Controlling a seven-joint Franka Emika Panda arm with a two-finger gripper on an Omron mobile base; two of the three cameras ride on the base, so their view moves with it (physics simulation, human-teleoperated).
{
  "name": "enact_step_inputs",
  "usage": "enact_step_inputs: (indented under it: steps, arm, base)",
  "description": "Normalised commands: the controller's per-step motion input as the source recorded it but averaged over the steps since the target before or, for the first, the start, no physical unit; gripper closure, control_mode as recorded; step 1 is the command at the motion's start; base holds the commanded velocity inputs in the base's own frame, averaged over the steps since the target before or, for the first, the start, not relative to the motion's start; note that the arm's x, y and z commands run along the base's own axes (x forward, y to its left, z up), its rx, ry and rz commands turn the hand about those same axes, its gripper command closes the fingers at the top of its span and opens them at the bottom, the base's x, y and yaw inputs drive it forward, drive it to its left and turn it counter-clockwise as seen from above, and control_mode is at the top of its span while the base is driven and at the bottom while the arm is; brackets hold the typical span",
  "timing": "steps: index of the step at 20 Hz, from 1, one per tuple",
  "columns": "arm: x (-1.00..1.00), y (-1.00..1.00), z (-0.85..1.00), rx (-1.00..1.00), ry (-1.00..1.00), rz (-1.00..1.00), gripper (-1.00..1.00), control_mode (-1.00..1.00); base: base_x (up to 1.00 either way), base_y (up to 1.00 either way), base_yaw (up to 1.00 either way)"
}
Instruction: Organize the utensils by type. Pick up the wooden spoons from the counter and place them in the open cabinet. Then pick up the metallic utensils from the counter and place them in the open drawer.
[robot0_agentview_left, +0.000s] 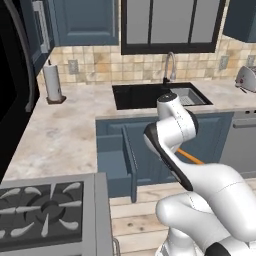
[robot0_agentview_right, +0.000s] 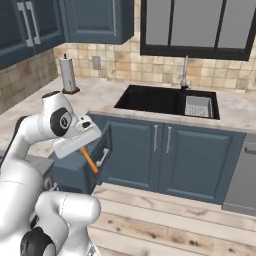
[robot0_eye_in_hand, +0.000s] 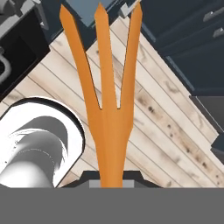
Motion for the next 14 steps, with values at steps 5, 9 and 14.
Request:
enact_step_inputs:
  steps: [5, 9, 14]
  arm:
    - [0.0, 0.0, 0.0, 0.0, 0.0, 0.0, 1.0, 1.0]
    - [0.0, 0.0, 0.0, 0.0, 0.0, 0.0, 1.0, 1.0]
    - [0.0, 0.0, 0.0, 0.0, 0.0, 0.0, 1.0, 1.0]
  base:
    - [0.45, 0.27, -0.06]
    - [0.26, 0.3, 0.0]
    - [0.1, 0.39, 0.0]
